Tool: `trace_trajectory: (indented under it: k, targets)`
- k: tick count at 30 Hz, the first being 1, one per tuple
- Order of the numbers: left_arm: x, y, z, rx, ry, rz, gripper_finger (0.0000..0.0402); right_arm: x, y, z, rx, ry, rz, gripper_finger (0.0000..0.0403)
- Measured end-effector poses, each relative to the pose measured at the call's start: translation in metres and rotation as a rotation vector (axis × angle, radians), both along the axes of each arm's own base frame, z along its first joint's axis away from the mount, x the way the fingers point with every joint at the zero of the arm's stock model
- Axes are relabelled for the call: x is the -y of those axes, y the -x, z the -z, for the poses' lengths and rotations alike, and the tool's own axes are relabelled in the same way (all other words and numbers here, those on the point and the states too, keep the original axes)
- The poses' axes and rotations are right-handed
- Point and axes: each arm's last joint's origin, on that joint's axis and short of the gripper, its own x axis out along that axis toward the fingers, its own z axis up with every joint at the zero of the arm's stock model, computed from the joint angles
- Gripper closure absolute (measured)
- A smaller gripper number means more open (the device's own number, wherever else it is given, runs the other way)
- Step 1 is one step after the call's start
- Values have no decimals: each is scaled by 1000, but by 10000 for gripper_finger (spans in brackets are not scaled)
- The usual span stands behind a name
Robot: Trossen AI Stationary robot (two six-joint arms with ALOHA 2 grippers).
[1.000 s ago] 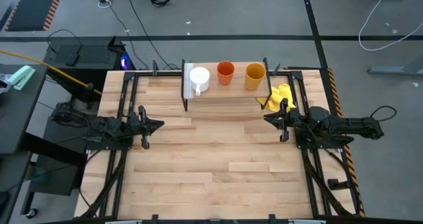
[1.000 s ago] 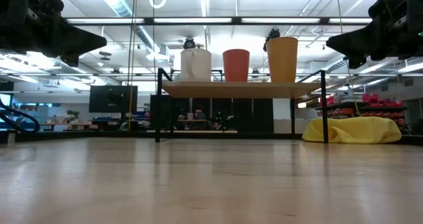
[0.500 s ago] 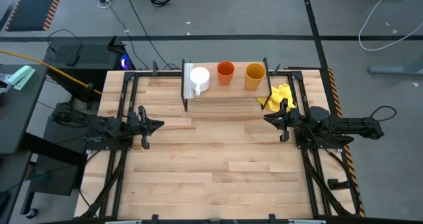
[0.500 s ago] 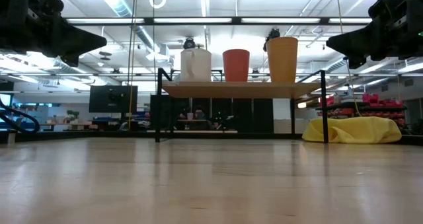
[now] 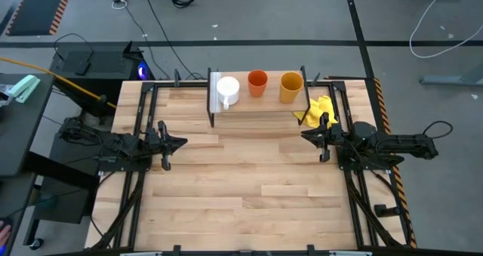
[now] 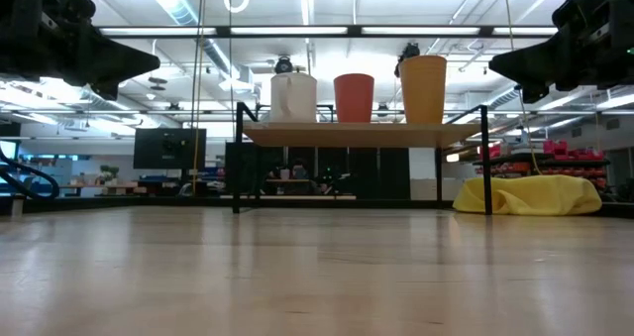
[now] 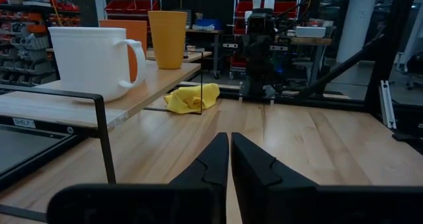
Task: Stack small to large cups/mugs on shelf
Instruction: Return to Home Position
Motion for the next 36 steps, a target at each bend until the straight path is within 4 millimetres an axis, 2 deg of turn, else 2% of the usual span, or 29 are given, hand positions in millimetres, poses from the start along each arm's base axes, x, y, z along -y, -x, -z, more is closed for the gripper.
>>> trace_trajectory:
  k: [10, 23, 36]
  targets:
    - [0, 0, 0, 0, 0, 1, 366, 0, 0, 0, 0, 0, 0, 345]
    - [0, 0, 0, 0, 0, 1, 378, 0, 0, 0, 0, 0, 0, 345]
    - [0, 0, 0, 0, 0, 0, 366, 0, 0, 0, 0, 0, 0, 345]
